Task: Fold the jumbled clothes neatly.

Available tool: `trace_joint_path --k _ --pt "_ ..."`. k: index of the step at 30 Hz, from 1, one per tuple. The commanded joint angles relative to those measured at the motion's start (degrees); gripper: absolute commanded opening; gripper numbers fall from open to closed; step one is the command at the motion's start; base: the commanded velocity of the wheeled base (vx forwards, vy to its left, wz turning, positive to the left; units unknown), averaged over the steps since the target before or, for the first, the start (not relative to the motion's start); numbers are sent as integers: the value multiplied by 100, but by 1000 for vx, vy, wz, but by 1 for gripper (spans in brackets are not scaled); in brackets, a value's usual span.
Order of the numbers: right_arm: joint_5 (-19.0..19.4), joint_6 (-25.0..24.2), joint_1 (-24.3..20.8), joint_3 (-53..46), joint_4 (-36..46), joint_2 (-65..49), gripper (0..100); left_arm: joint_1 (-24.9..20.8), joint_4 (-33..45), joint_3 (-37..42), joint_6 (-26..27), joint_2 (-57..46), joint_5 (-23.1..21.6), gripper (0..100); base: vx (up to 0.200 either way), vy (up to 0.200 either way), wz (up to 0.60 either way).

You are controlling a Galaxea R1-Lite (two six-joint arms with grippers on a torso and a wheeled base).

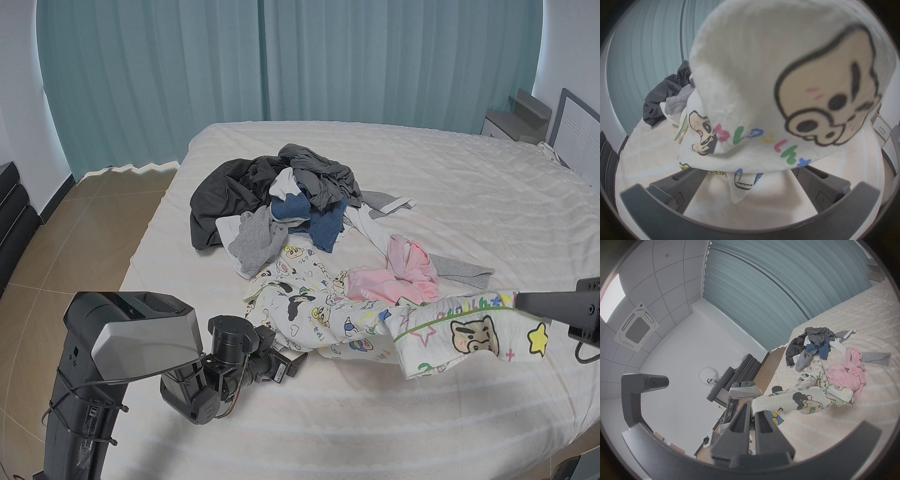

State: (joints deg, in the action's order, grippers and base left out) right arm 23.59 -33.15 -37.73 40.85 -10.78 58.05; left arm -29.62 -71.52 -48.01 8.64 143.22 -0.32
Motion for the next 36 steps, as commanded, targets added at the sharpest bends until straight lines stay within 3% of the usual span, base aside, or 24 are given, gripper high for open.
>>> trace_joint_path --k 1,4,13,14,25,36 --pt "67 1 11 99 -3 22 0 9 -143 -183 67 163 120 100 0 0 0" --pt "84 1 11 107 -3 22 0 9 -389 -411 102 383 357 100 0 0 0" --pt "84 1 20 107 -3 31 0 18 -644 -552 102 506 515 100 0 0 0" --pt "84 1 20 107 -3 31 0 18 -652 -552 102 506 524 0 0 0 0" --pt "67 1 108 90 -3 22 0 44 -899 -429 102 453 656 0 0 0 0" --pt "76 19 670 28 -3 4 0 44 -1707 1742 -311 -857 594 0 0 0 0"
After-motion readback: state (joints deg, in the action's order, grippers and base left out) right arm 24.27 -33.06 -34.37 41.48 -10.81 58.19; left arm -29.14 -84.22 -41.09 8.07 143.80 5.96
